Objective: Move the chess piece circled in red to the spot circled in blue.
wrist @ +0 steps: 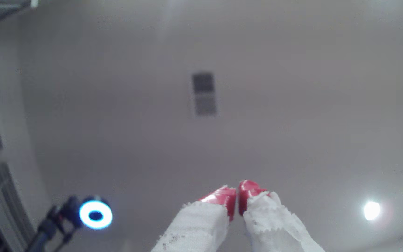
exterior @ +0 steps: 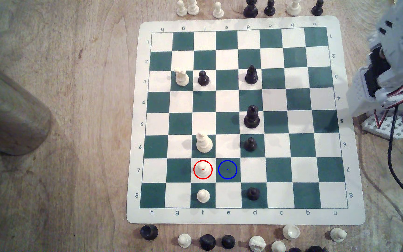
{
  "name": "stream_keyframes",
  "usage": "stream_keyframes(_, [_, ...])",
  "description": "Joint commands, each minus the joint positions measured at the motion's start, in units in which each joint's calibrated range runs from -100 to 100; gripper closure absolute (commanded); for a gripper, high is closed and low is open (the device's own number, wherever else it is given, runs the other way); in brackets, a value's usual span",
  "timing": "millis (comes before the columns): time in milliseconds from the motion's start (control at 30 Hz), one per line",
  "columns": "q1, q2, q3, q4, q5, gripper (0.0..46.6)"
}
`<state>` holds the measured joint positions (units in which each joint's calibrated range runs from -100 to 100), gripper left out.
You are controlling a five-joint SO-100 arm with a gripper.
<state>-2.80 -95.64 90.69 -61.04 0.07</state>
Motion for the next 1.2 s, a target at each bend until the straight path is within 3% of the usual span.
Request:
stream_keyframes(0, [-1.9,-0.1,-10.6,16.7,-0.1,46.4])
stream_keyframes(367, [-4.4,0.0,-21.9,50.6,0.2,46.4])
stream_keyframes(567, [-1.8,0.0,-31.1,86.2,-0.2,46.4])
stream_keyframes(867, [0.2,6.8,-39.1,108.3,-1.0,46.4])
stream_keyframes(1000, [-0.8,9.1,-41.5,115.5,-0.6,38.6])
stream_keyframes(1067, [-2.2,14.4,-46.6,123.4,-0.7,36.5])
stream_keyframes(1167, [-4.1,25.5,-56.1,134.0,-2.8,36.2])
